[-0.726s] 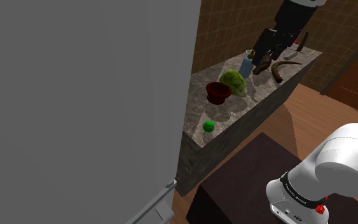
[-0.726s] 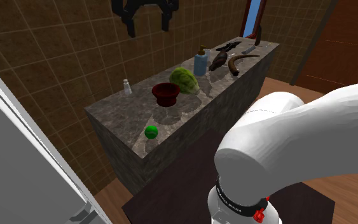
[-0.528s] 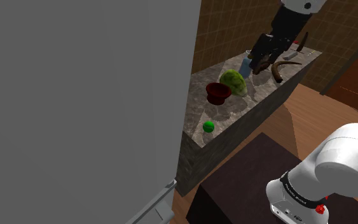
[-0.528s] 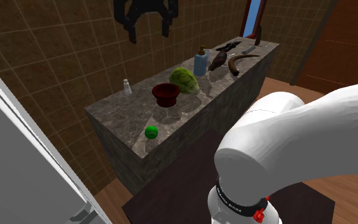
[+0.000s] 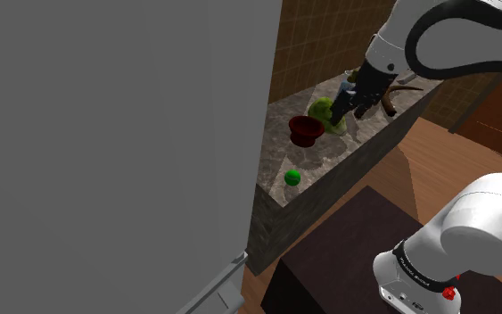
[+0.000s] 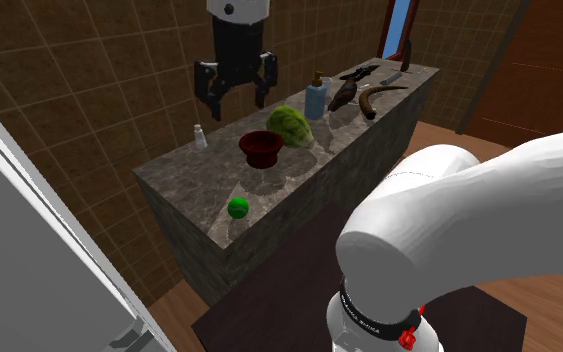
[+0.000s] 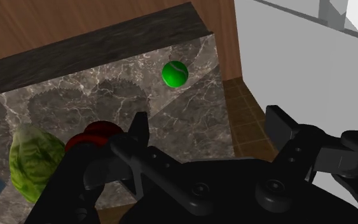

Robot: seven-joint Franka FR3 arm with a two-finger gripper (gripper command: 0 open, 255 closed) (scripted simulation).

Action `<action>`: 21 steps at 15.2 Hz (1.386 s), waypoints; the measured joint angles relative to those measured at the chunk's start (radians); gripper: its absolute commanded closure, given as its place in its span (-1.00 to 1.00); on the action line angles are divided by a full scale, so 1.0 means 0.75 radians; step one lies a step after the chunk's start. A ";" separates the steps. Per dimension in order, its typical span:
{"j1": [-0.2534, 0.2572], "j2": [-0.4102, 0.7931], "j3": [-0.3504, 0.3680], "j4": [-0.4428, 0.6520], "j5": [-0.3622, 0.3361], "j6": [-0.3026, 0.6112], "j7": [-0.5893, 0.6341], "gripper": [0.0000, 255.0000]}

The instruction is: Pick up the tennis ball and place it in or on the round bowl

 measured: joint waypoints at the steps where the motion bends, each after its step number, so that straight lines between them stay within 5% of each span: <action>1: -0.007 0.021 -0.009 -0.035 -0.005 0.063 -0.005 -1.00; 12: -0.037 0.382 -0.030 -0.335 -0.010 0.801 0.018 -1.00; 18: -0.039 0.793 -0.073 -0.330 0.011 1.254 -0.008 -1.00; 21: 0.026 1.033 -0.117 -0.295 0.141 1.479 -0.109 -1.00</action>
